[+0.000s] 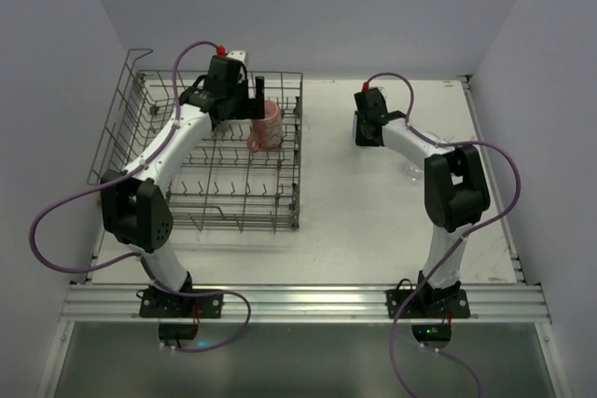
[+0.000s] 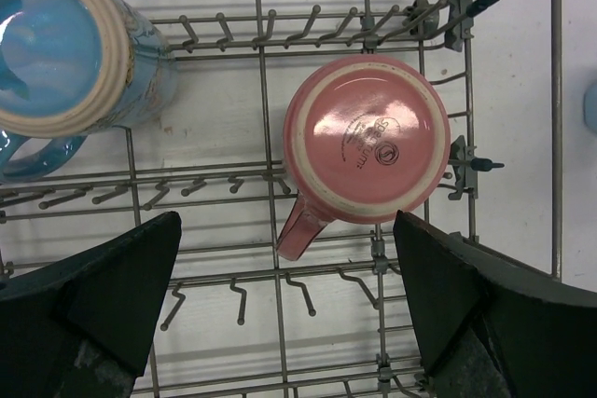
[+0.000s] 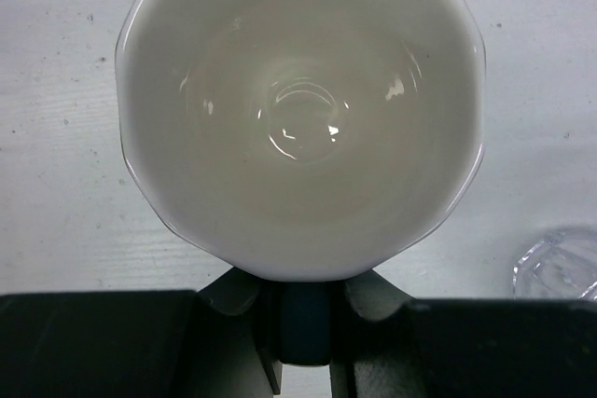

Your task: Unload the cups from the dish rack

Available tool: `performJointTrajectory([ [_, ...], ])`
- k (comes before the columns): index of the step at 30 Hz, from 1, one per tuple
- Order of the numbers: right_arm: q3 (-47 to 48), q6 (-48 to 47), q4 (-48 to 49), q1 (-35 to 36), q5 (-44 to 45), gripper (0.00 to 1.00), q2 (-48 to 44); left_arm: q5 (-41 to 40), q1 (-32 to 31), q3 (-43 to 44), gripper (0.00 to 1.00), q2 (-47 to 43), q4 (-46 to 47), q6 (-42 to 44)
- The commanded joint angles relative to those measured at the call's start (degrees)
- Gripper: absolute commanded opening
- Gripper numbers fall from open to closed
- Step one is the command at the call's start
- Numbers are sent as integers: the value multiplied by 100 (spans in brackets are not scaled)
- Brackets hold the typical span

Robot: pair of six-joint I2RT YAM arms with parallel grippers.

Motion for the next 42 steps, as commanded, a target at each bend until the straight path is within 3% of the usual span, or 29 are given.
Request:
performJointTrajectory([
  [1,439,17,229,20,136,0,-48,26,-42,303,100,19,-72,189],
  [11,316,237,167,20,65,2,5,-70,-86,276,100,141,-90,242],
  [17,114,281,281,20,13,32,-101,-167,-165,329,100,273,-143,339],
  [32,-141,237,387,20,-505,64,-355,1133,-130,1269,100,897,-591,1472],
  [36,-272,202,413,20,-629,81,-531,1573,1,1629,100,1047,-828,1675],
  [42,-439,115,431,20,-717,89,-725,1863,107,2113,100,1486,-1294,1973],
])
